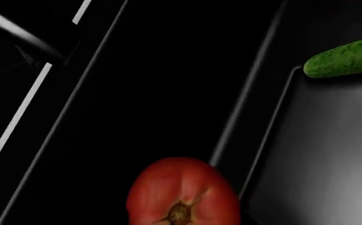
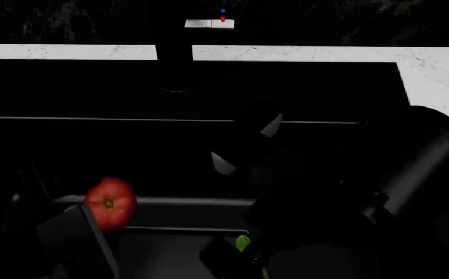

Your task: Pick the vegetables from the sink and place them on the cutting board.

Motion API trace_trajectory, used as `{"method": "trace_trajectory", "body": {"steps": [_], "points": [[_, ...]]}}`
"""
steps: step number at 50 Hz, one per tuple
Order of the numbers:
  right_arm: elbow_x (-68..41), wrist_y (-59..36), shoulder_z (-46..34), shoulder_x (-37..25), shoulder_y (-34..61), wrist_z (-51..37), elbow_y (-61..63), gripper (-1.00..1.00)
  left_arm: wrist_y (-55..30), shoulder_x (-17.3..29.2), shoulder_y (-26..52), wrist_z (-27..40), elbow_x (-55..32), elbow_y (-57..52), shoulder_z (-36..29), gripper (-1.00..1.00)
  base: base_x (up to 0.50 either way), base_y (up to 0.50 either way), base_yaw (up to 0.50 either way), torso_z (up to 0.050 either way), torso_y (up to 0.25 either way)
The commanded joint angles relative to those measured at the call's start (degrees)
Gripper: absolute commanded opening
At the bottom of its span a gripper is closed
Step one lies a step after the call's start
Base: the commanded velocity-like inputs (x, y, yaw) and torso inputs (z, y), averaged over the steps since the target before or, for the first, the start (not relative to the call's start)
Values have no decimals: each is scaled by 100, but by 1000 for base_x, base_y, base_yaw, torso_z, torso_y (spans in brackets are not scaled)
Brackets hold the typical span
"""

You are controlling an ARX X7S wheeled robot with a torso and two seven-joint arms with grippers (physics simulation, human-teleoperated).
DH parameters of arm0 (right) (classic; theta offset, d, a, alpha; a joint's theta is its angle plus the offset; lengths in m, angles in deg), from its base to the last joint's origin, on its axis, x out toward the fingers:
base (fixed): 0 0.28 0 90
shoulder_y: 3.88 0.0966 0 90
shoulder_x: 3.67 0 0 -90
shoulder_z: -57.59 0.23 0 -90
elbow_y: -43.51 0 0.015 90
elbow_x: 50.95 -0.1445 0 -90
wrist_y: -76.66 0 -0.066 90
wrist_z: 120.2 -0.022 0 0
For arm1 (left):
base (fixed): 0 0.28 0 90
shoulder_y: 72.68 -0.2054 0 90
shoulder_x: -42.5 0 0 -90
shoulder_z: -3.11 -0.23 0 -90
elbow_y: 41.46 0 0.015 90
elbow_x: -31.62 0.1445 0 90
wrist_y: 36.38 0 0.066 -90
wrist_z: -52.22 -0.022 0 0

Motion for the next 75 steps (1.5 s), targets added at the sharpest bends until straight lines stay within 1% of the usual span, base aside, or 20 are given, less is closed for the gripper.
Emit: {"method": "trace_trajectory", "body": {"steps": [1,9,12,15,18,23,27,43,53,62,75], "points": [[-725,14,-19,612,-40,-1051,-1188,100,-228,-179,-116,210,-8,-300,262,-100,0,0,0,0,0],[-338,446,-549,785,-95,-775,-1889,100,-351,-110,-135,72,-112,-401,273,-100,0,0,0,0,0],[-116,678,-815,784,-61,-537,-2052,100,-440,-88,-168,-12,-152,-423,233,-100,0,0,-1,0,0],[-203,770,-742,846,-96,-353,-2283,100,-445,-77,-179,-40,-163,-459,217,-100,0,0,0,0,0],[68,1061,-931,891,-131,-334,-2396,100,-445,-84,-164,-53,-170,-447,213,-100,0,0,0,0,0],[281,1468,-935,999,-295,-449,-2670,100,-449,-101,-180,-76,-193,-428,193,-100,0,0,0,0,0],[335,1603,-909,1071,-343,-473,-2879,100,-449,-99,-199,-79,-211,-441,195,-100,0,0,0,0,0],[711,2159,-1238,1359,-635,-224,-3546,100,-431,-75,-263,-159,-284,-536,155,-100,0,0,0,0,0],[908,2660,-1267,1534,-803,-140,-4067,100,-329,-98,-298,-147,-333,-504,171,-100,0,0,0,0,0],[865,2683,-1275,1496,-1027,-192,-3963,100,-417,-81,-311,-169,-370,-570,178,-100,0,0,0,0,0],[914,2854,-1348,1552,-1222,-80,-4145,100,-429,-104,-299,-189,-382,-486,151,-100,0,0,0,0,0]]}}
